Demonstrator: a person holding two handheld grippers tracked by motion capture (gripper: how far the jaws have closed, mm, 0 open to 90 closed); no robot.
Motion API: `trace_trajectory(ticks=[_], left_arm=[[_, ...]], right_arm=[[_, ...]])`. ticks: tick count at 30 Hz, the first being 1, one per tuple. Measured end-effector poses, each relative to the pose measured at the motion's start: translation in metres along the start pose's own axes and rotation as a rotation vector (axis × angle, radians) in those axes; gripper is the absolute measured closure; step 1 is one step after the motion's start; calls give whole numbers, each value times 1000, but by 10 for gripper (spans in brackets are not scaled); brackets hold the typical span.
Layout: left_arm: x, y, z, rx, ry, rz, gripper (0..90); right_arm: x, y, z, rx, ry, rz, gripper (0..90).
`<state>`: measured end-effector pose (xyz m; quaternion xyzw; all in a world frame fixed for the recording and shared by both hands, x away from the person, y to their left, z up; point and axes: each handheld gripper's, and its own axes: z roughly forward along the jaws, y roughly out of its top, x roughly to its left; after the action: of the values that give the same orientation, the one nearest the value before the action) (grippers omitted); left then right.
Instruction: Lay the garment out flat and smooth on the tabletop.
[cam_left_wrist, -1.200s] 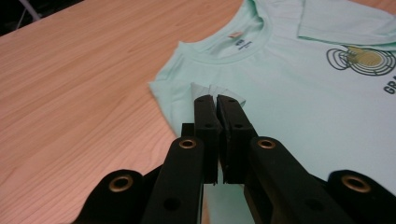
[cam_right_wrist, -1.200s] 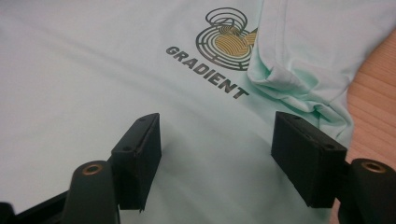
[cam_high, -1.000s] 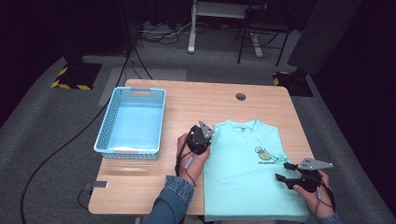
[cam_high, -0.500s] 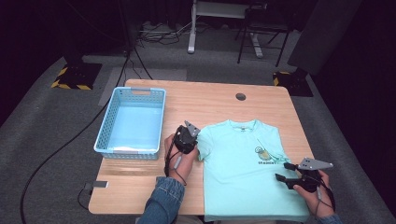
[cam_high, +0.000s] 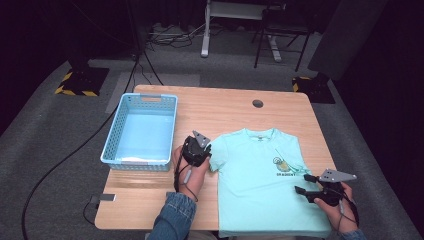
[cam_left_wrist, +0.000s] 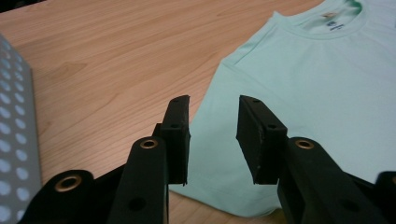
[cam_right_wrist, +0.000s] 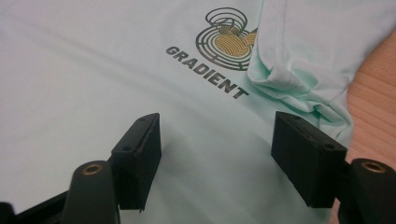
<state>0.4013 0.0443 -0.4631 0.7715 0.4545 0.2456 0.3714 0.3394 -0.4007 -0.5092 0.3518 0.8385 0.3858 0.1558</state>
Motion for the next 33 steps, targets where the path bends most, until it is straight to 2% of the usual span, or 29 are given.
trace_trajectory(ticks=[12, 14, 15, 19, 27, 28, 33], left_arm=[[-33, 12, 2, -33, -101, 55, 566], [-43, 12, 6, -19, -129, 87, 561], [-43, 12, 6, -19, -129, 87, 559], [-59, 7, 16, 8, -173, 120, 555], [-71, -2, 27, 53, -218, 145, 537], [-76, -5, 29, 65, -232, 167, 533], [-86, -13, 33, 96, -267, 202, 517]], right_arm=[[0, 0, 0, 0, -1, -1, 332], [0, 0, 0, 2, -2, -2, 332], [0, 0, 0, 2, -2, -2, 332], [1, 0, 0, 3, -3, -4, 327], [1, 0, 0, 9, 0, -11, 297], [1, 0, 0, 9, 0, -11, 297], [1, 0, 0, 9, 0, -13, 296]])
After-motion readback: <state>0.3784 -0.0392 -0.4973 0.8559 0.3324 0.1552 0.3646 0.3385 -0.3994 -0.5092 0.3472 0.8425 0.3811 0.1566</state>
